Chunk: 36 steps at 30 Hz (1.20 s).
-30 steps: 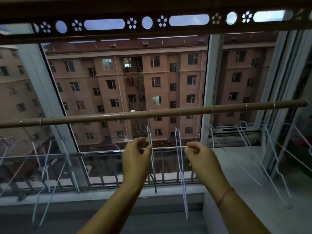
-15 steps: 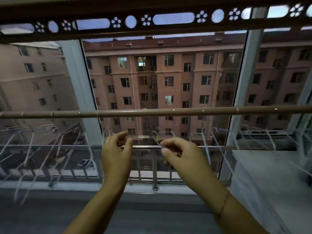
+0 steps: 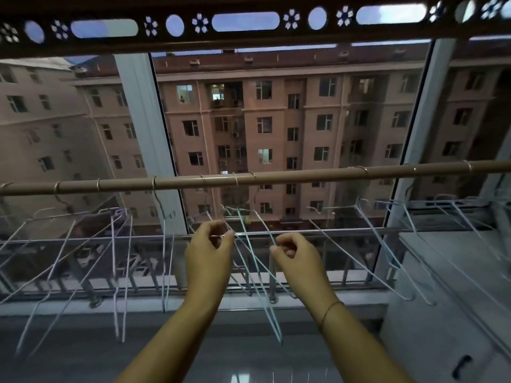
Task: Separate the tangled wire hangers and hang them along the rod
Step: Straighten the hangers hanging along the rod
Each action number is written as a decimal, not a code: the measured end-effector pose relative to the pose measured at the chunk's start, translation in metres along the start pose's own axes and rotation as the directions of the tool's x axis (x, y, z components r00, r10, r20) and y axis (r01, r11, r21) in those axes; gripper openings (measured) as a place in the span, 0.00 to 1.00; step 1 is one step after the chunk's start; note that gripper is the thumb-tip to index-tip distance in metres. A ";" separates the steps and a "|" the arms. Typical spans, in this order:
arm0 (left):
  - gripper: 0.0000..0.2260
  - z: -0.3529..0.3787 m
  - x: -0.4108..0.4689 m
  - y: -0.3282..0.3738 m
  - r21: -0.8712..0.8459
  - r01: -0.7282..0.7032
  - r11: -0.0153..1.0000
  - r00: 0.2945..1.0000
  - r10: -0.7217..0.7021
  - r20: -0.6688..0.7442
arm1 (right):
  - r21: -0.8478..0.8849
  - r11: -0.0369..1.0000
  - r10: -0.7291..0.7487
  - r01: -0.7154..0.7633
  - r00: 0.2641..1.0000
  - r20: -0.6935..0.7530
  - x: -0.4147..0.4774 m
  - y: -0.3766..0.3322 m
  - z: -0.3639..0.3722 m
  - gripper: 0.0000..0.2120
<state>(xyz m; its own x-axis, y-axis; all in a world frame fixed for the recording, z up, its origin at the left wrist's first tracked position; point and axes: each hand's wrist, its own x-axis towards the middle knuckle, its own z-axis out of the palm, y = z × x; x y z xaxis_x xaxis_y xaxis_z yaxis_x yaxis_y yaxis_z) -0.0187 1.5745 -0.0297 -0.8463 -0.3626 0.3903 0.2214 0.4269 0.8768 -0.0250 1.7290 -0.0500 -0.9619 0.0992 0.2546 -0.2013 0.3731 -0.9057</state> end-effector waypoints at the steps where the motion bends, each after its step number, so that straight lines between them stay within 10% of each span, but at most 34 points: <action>1: 0.09 0.002 0.001 0.000 -0.023 0.005 1.000 1.000 -0.004 0.027 | -0.001 1.000 0.003 -0.003 1.000 -0.014 0.001 0.000 0.001 0.04; 14: 0.08 0.037 0.016 -0.002 -0.134 0.275 0.952 0.936 -0.233 0.264 | -0.003 1.000 -0.031 0.031 0.997 -0.075 0.024 0.000 0.001 0.05; 36: 0.07 0.073 0.006 0.019 -0.234 0.262 0.936 0.928 -0.178 0.329 | 0.014 1.000 -0.010 0.015 0.967 -0.255 0.028 0.027 -0.053 0.05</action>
<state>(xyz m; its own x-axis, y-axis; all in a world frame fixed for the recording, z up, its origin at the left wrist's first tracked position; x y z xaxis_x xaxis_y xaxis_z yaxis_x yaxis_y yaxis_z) -0.0552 1.6407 -0.0316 -0.9836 -0.1401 0.1138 0.0986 0.1109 0.9889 -0.0478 1.7909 -0.0491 -0.8809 0.3271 0.3420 -0.2179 0.3612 -0.9067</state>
